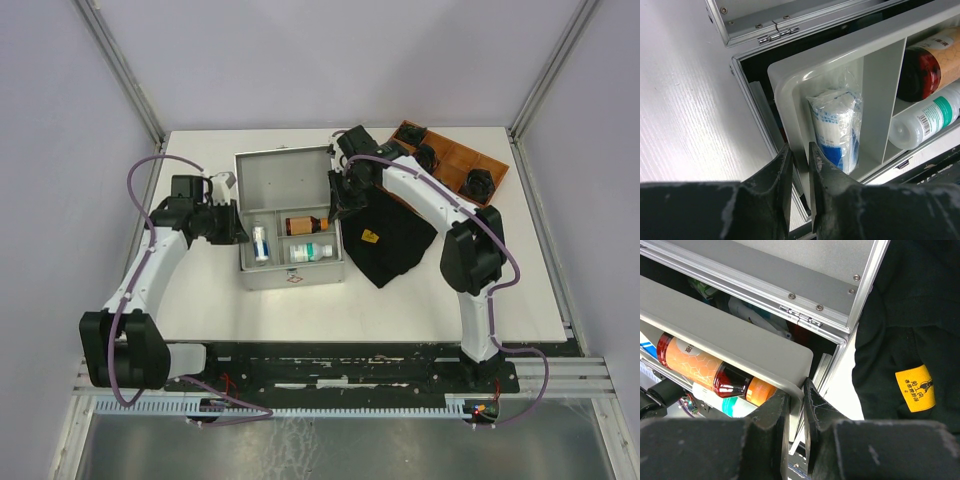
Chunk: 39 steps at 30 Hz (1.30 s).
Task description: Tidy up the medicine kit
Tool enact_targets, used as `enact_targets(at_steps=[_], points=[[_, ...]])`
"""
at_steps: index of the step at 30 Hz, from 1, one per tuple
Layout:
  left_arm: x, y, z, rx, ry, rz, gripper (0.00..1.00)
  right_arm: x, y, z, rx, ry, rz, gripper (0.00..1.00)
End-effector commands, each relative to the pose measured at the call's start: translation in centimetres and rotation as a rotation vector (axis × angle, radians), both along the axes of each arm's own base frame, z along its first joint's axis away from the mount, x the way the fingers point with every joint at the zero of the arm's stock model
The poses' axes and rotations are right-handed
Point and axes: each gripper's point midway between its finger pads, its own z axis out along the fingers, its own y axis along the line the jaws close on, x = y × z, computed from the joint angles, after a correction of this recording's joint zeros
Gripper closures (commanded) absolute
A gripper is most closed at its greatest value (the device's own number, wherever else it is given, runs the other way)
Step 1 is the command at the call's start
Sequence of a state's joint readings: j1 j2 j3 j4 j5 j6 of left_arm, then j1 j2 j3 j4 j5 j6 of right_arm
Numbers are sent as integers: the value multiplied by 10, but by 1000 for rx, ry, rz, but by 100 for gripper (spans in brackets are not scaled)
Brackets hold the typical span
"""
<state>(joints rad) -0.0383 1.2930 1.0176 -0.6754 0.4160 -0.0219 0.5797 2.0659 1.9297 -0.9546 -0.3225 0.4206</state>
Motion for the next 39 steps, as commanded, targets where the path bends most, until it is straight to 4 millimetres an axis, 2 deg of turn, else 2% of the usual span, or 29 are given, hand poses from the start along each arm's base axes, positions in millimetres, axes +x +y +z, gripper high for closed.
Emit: enact_targets(at_steps=[1,6,23,33,39], points=[[0,0,12,9,-63,-31,73,-4,23,26,85,-65,86,84],[-2,2,14,24,-80,-35,59,-2,22,22,73,-71,82,82],[1,14,25,99,-138,-19,34,0,11,20,22,-114,91,77],[7,22,39,144,-205,-5,28,2,6,20,-3,-140,98,65],[11,23,45,151,-240,-1,27,7,2,33,-13,-194,99,62]])
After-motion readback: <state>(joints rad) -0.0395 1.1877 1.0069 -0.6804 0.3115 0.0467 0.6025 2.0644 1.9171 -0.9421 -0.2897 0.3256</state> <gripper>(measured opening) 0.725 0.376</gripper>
